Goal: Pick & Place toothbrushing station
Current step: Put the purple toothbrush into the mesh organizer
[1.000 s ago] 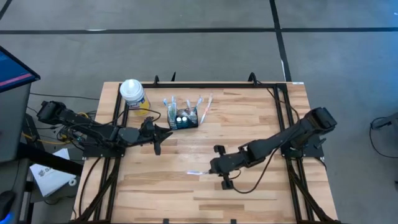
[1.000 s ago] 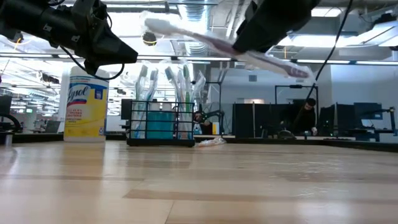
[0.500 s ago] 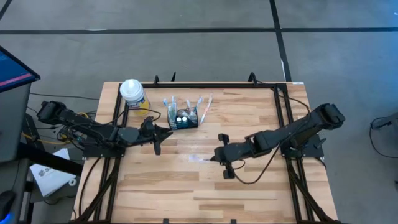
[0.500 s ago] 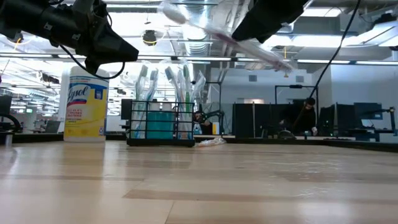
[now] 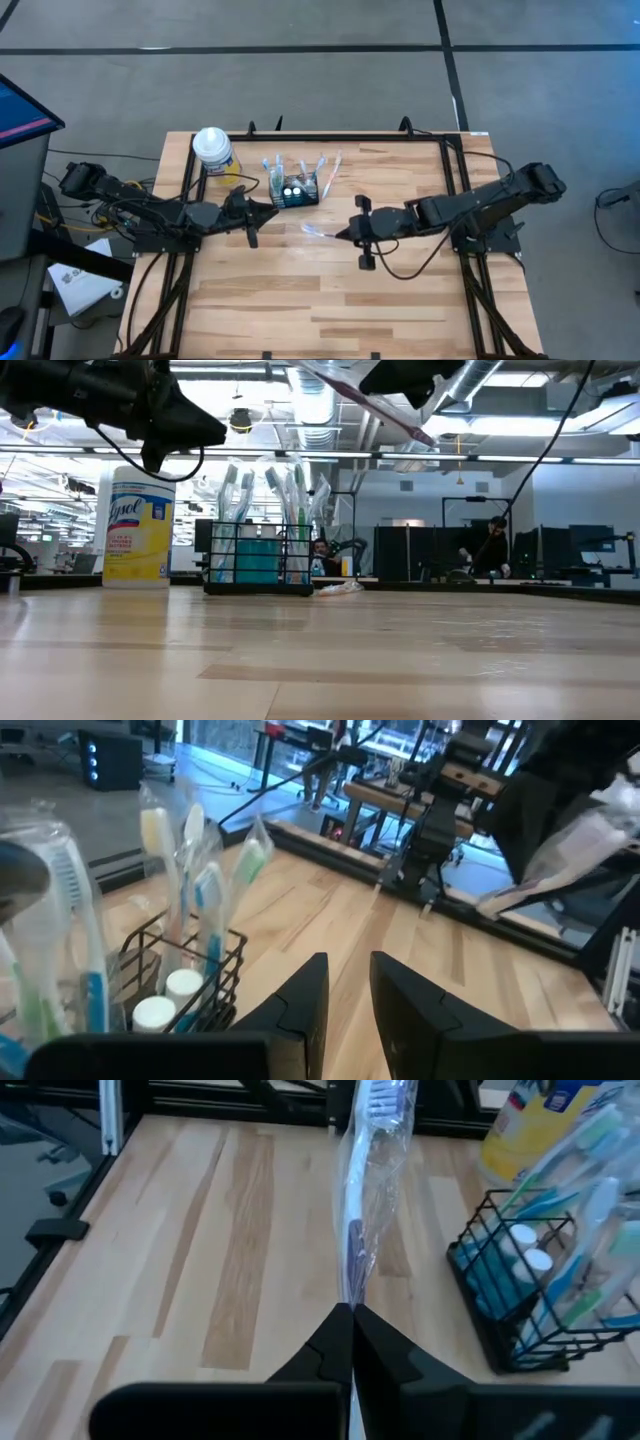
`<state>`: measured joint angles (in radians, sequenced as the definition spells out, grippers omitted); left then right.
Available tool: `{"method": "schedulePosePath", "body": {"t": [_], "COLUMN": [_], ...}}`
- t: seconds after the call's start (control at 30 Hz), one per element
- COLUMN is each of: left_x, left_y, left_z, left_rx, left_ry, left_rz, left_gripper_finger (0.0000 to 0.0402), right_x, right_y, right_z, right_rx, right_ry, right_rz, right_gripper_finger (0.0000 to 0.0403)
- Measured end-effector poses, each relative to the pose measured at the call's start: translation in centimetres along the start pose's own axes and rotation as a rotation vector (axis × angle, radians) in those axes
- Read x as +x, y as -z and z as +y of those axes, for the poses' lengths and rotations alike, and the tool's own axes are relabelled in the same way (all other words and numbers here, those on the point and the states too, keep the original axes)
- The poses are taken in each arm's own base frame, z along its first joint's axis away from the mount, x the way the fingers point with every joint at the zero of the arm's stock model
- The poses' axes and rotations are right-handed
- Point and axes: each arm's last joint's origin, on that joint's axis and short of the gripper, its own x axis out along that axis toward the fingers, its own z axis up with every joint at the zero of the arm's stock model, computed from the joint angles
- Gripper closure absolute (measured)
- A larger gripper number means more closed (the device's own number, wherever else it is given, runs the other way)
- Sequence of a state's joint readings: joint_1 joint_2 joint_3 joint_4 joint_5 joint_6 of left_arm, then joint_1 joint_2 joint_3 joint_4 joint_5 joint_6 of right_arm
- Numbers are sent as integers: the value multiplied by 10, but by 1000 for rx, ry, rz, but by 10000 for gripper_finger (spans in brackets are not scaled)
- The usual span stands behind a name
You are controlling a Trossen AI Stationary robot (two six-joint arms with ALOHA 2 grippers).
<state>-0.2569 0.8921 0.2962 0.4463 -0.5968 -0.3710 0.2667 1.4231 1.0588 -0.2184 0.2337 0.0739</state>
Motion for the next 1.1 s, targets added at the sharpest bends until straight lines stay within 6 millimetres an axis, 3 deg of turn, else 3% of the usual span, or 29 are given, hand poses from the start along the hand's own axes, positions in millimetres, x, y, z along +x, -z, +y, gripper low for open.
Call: {"method": "schedulePosePath", "body": {"t": [0.5, 1.1], "left_x": [13, 26], "left_y": [-2, 0], "left_z": [-17, -29], "left_rx": [95, 56], "left_ry": [132, 251], "left_rz": [-145, -303], "left_gripper_finger": [331, 331], "right_x": [3, 3], "right_y": [-9, -19], "right_z": [-17, -22], "right_rx": [16, 0], "right_ry": [20, 31], "right_rz": [-82, -175], "right_gripper_finger": [402, 403]}}
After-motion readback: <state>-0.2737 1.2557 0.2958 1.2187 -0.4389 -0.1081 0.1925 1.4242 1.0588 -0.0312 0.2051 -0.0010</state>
